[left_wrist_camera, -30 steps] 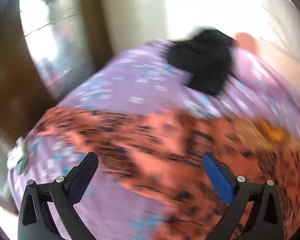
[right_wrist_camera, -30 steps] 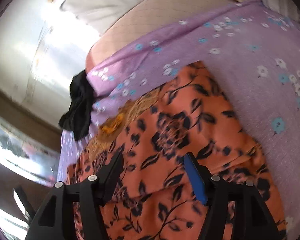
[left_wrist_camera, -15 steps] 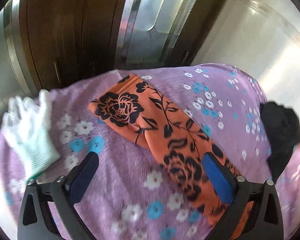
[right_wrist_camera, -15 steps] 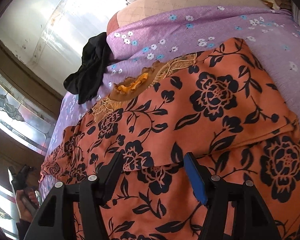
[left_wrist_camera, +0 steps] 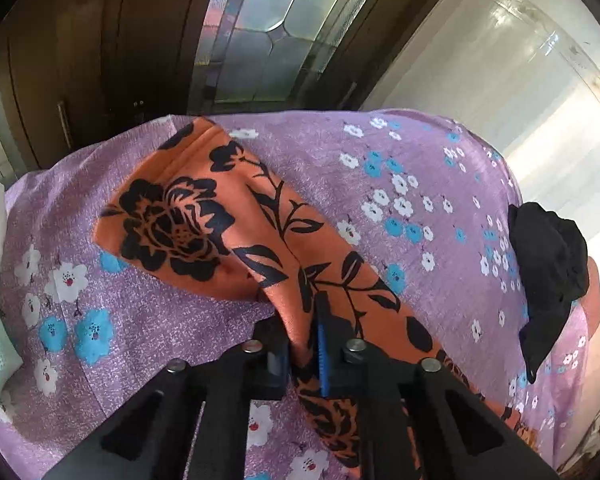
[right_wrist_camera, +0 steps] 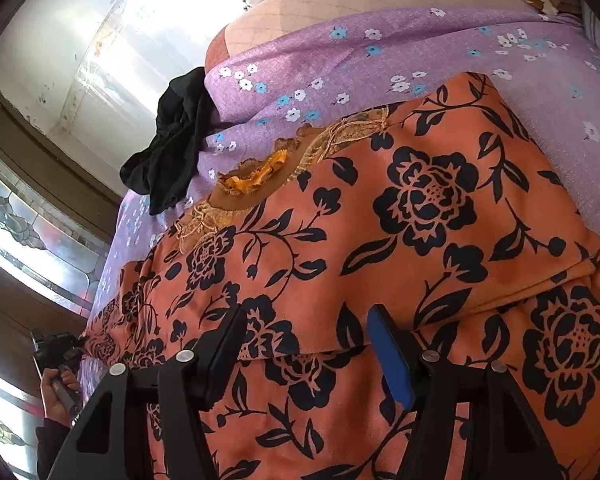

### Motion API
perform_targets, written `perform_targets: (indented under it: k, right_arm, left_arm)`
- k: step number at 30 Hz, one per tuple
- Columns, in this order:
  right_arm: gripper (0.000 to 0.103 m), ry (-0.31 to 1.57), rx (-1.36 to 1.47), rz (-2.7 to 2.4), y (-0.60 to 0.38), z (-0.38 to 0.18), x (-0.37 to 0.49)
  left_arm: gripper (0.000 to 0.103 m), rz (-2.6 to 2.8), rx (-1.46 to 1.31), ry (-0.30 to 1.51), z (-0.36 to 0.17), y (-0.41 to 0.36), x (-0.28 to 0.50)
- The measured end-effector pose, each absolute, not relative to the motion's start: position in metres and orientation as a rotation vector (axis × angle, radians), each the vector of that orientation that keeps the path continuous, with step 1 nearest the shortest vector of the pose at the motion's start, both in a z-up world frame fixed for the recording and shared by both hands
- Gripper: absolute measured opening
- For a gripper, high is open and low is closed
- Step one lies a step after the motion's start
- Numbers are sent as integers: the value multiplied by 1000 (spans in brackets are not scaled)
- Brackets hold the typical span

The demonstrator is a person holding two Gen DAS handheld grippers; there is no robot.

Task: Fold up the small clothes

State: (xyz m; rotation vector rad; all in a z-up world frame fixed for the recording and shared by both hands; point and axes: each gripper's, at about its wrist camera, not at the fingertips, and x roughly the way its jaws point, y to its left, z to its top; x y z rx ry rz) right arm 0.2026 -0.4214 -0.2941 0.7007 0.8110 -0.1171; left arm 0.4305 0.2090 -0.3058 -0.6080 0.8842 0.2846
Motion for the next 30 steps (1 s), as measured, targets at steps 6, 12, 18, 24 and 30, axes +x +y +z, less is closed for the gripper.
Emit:
perform_targets:
  k: [6,12,18,24,30]
  right_arm:
    - [67,739,781,-169,-443,-282,191]
    - [67,629,875,-246,-474,-263,168]
    - [67,533,969,-298,-504,-251,147]
    - [76,487,1033,-316,-527,-246,129]
    - [76,583,988,-255,-519,-247,147]
  left_arm:
    - [7,216,-339,750,-241,133,418]
    - [7,-100,-76,624,-175,-24,366]
    - [31,-576,136,658,-169,-203,279]
    - [84,-706,218,564,-160,-230,221]
    - [94,-379,64,609,-155,-138,259]
